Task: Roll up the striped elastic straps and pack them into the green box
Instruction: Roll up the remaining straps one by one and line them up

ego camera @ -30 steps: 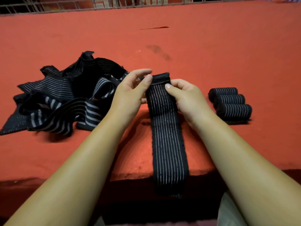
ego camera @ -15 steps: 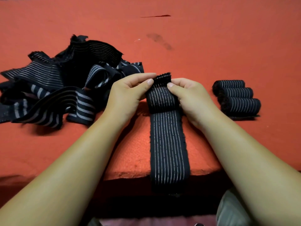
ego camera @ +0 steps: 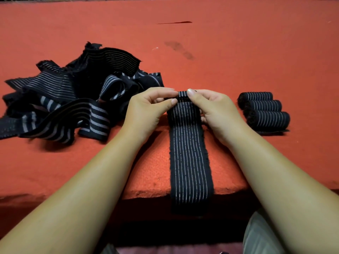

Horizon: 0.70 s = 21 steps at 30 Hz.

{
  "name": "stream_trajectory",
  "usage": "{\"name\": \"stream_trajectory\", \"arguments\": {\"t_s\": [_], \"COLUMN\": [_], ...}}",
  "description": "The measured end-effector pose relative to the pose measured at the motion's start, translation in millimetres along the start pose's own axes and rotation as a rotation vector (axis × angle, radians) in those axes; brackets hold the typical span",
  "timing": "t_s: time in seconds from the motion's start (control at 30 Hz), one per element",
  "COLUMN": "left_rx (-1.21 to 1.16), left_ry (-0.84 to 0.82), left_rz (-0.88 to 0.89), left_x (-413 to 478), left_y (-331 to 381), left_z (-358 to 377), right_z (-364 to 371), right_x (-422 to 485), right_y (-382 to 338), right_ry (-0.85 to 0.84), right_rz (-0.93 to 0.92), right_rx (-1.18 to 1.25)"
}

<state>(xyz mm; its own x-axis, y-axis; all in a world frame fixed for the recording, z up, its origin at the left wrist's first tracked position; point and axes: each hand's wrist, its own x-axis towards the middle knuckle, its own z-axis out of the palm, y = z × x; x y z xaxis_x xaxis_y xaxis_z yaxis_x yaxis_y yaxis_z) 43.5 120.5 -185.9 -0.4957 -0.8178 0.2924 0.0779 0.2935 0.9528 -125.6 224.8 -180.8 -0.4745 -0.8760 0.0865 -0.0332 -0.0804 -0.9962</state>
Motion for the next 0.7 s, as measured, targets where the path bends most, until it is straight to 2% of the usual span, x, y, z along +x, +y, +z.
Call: {"name": "stream_trajectory", "arguments": {"t_s": [0.07,0.17,0.4,0.53,0.7], "left_rx": [0.004,-0.107,-0.184,-0.155,-0.149], "left_ry": [-0.028,-0.03,-0.072,-0.08,-0.09], "left_rz": [0.023,-0.043,-0.109,-0.061,-0.038], "left_x": [-1.1,-0.8,-0.7,-1.0,-2.7], "left_y": [0.6,-2.4,-1.3,-2.4,-2.0], "left_z": [2.1,5.3,3.9,3.4,7.9], "right_z": [-2.6,-4.1,-4.7,-5.8,-9.4], "right_x": [0.9,0.5,-0.3,-1.4,-3.8], "right_y": [1.7,1.7,-3.7,-2.7,-0.8], "right_ry": [0.035,0.071,0.088,0.08,0.083], "right_rz": [-0.029,-0.031,-0.086,-0.16,-0.181], "right_rx": [-0.06,-0.064,-0.172,-0.296,-0.242]}}
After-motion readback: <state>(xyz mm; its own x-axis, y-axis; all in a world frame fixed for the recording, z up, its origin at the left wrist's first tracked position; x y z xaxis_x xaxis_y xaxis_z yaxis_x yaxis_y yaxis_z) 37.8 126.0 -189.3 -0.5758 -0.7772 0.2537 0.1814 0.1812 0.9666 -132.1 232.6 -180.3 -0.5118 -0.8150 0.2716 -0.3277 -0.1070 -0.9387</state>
